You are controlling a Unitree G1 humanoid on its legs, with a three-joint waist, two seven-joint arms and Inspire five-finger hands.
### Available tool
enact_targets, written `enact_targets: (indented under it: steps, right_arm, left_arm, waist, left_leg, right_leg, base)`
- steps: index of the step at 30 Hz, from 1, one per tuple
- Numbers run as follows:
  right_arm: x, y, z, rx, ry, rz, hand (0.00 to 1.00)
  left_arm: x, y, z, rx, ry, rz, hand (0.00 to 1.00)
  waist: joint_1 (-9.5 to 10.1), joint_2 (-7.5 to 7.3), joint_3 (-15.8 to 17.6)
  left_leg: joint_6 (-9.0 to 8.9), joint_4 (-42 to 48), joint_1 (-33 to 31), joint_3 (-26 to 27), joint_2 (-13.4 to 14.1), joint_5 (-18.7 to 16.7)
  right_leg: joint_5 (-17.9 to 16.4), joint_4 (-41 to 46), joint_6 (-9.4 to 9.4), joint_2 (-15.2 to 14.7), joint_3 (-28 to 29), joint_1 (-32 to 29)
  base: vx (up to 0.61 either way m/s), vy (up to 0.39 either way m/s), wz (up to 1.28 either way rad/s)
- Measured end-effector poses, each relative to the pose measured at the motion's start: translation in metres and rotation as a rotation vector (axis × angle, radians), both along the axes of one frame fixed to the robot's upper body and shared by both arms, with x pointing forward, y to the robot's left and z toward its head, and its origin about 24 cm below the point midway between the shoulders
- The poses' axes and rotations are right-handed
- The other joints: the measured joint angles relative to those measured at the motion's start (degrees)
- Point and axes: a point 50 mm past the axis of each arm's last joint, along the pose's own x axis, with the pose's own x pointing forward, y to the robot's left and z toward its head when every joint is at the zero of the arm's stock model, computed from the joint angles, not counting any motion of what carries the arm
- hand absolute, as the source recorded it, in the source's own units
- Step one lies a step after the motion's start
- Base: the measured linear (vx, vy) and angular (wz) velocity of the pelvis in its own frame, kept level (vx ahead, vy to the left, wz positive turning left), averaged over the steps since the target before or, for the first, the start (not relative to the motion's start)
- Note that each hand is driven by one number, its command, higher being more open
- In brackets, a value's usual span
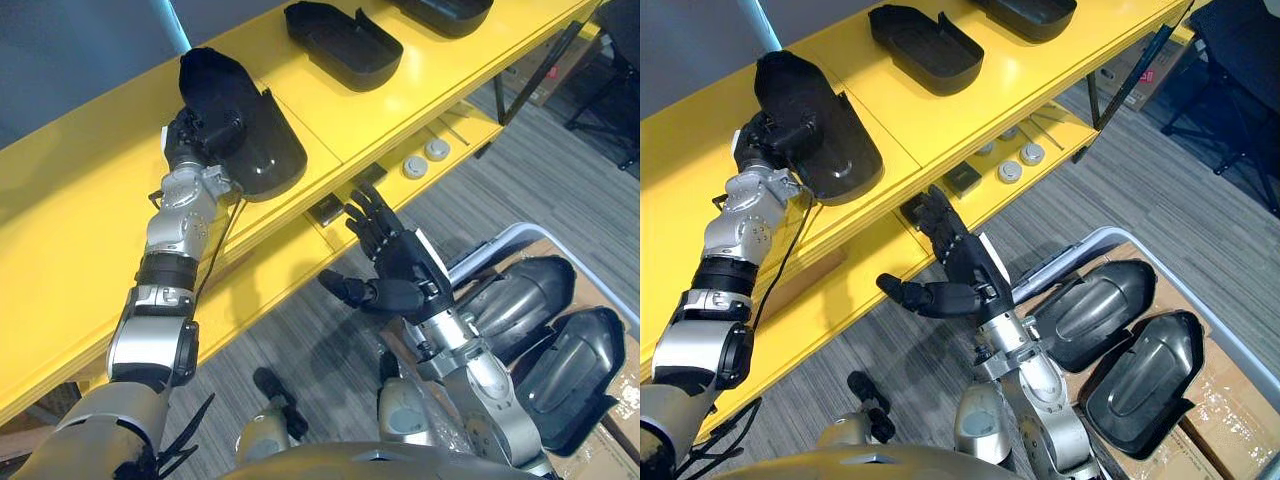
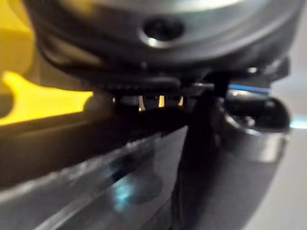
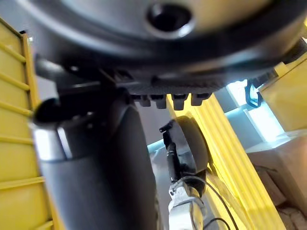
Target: Walk over and take three plastic housings, then place them on the shelf
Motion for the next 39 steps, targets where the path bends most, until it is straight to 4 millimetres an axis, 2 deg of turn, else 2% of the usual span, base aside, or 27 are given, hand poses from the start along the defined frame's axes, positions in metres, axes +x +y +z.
enact_targets:
  steps: [8,12,16,18,23,26,32,39]
  right_arm:
    - [-0.008,0.009,-0.002,0.018,0.025,0.030,1.00]
    - [-0.013,0.016,-0.007,0.034,0.060,0.043,1.00]
    - [-0.016,0.023,-0.008,0.054,0.072,0.071,1.00]
    - [-0.018,0.022,-0.010,0.055,0.084,0.068,1.00]
    - [-0.024,0.029,-0.014,0.068,0.112,0.094,1.00]
    - [-0.026,0.039,-0.013,0.099,0.131,0.127,1.00]
    - [-0.036,0.059,-0.013,0.122,0.172,0.235,1.00]
    - [-0.037,0.058,-0.014,0.108,0.172,0.235,1.00]
  left_arm:
    - [0.003,0.002,0.013,-0.006,0.042,0.083,1.00]
    - [0.003,0.008,0.011,0.084,0.087,0.144,1.00]
    - [-0.004,0.035,0.013,0.288,0.178,0.275,1.00]
    - [-0.005,0.041,0.017,0.349,0.209,0.311,1.00]
    - [-0.010,0.056,0.012,0.351,0.313,0.348,1.00]
    - [-0.011,0.060,0.005,0.381,0.365,0.367,1.00]
    - [-0.011,0.061,0.008,0.485,0.411,0.358,1.00]
    - [-0.009,0.056,0.004,0.492,0.433,0.317,1.00]
  waist:
    - [-0.12,0.03,0.66]
    - [-0.26,0.06,0.67]
    - [-0.69,0.08,0.67]
    - [-0.67,0.10,0.65]
    - [-0.60,0.17,0.59]
    - [-0.72,0.30,0.50]
    - [-0.95,0.95,0.08]
    - [-1.11,2.44,-1.13]
  left_leg:
    - [0.06,-0.11,0.09,0.02,0.08,-0.02]
    - [0.05,-0.12,1.19,0.01,0.37,-0.16]
    - [-0.20,-0.12,2.10,0.30,0.39,-0.45]
    - [-0.17,-0.12,2.27,0.62,0.36,-0.43]
    - [0.01,-0.11,3.71,0.64,-0.10,-0.62]
    - [0.03,-0.11,3.92,0.82,-0.18,-0.64]
    - [0.08,-0.10,4.45,2.20,-0.24,-0.65]
    - [0.12,-0.10,4.43,2.21,-0.22,-0.61]
  right_leg:
    - [0.05,-0.01,0.08,-0.05,-0.09,0.13]
    - [0.04,-0.10,0.08,-0.06,-0.16,1.32]
    - [0.01,-0.22,0.07,-0.12,-0.22,2.21]
    - [0.02,-0.22,0.07,-0.30,-0.55,2.51]
    - [0.02,-0.22,0.07,-0.75,-0.58,3.99]
    - [0.02,-0.23,0.07,-0.85,-0.48,4.25]
    - [0.05,-0.25,0.13,-0.99,0.17,4.24]
    - [0.07,-0.25,0.15,-0.97,0.16,4.19]
  base:
    - [0.00,0.000,0.00]
    - [0.00,0.000,0.00]
    - [0.00,0.000,0.00]
    - [0.01,0.008,0.08]
    - [0.01,0.007,0.03]
    - [0.00,0.000,0.00]
    - [0.00,0.007,-0.05]
    - [0.00,0.000,0.00]
